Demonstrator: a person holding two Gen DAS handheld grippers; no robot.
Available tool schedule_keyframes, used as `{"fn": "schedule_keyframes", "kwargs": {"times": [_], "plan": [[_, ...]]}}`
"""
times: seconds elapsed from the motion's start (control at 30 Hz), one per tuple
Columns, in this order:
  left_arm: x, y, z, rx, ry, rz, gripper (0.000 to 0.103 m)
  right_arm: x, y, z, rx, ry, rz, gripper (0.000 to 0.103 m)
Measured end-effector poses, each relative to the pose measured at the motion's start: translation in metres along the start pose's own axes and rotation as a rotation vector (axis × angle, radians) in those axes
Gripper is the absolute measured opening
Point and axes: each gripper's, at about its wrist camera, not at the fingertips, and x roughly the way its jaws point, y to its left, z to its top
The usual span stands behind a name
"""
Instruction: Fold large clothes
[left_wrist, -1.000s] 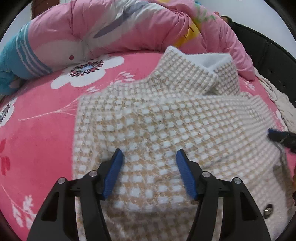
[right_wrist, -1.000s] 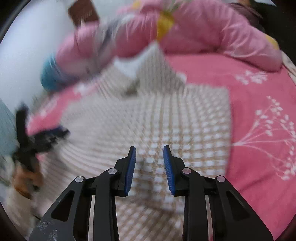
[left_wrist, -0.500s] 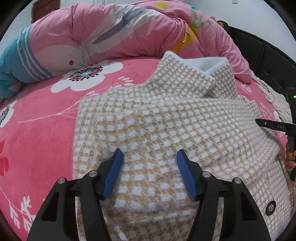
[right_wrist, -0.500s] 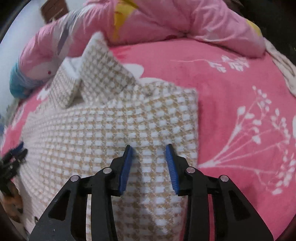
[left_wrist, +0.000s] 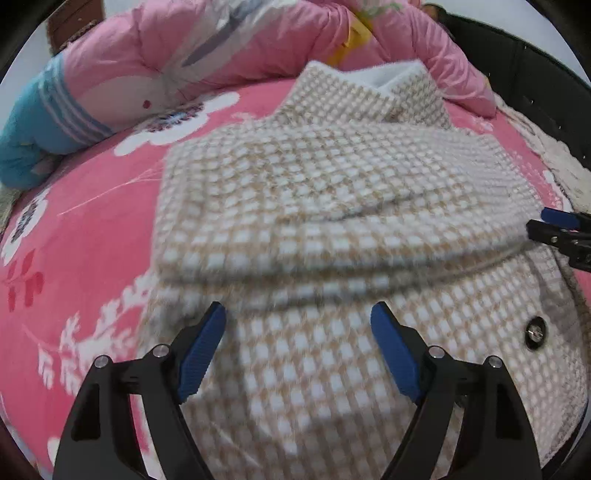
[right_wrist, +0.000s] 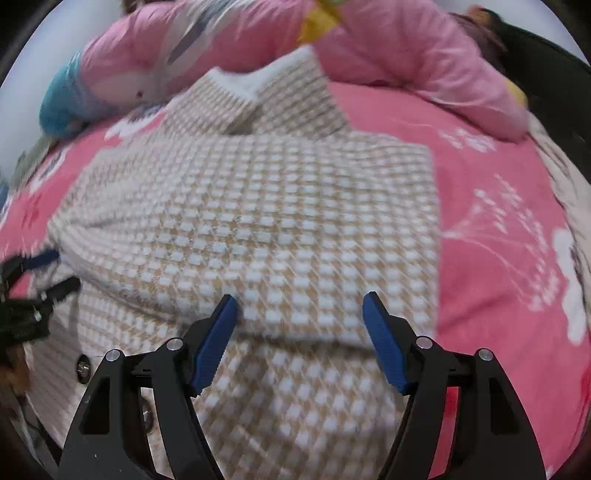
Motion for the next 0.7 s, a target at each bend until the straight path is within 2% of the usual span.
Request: {"fn": "schedule_keyframes", "kwargs": {"times": [0.07,0.13,0.23,0.33,0.47,0.53,0.63,0.7], "plan": [[-0.023,-0.008,-0.010,0.045,-0.057,0.020,0.079,-0.037,0.005,-0.022,0.003,-0.065,0.052,0.070],[-0.051,-0.019,-0.026,0.088,-0.105,0.051,0.079,-0.062,0.012,-0.049,-0.017,-0.102,0.054,0.078],[-0.084,-0.032,-0.055,0.075,-0.148,0.017,0.085,-0.082,0.023,-0.096,-0.025,-0.116,0.084,0.081],[-0.102,-0.049,-0.087,0.065,-0.152,-0.022,0.090,-0.091,0.035,-0.139,-0.025,-0.111,0.081,0.085],[-0.102,-0.067,-0.122,0.057,-0.120,-0.018,0.092,-0.094,0.037,-0.181,-0.010,-0.085,0.032,0.086],[-0.093,-0.074,-0.137,0.059,-0.099,0.012,0.092,-0.090,0.038,-0.190,-0.006,-0.077,0.027,0.087],[-0.080,-0.076,-0.151,0.043,-0.062,0.039,0.092,-0.080,0.043,-0.204,-0.047,-0.062,-0.029,0.089],[-0.077,-0.071,-0.154,0.012,-0.064,0.031,0.092,-0.075,0.044,-0.208,-0.063,-0.064,-0.036,0.090]]}}
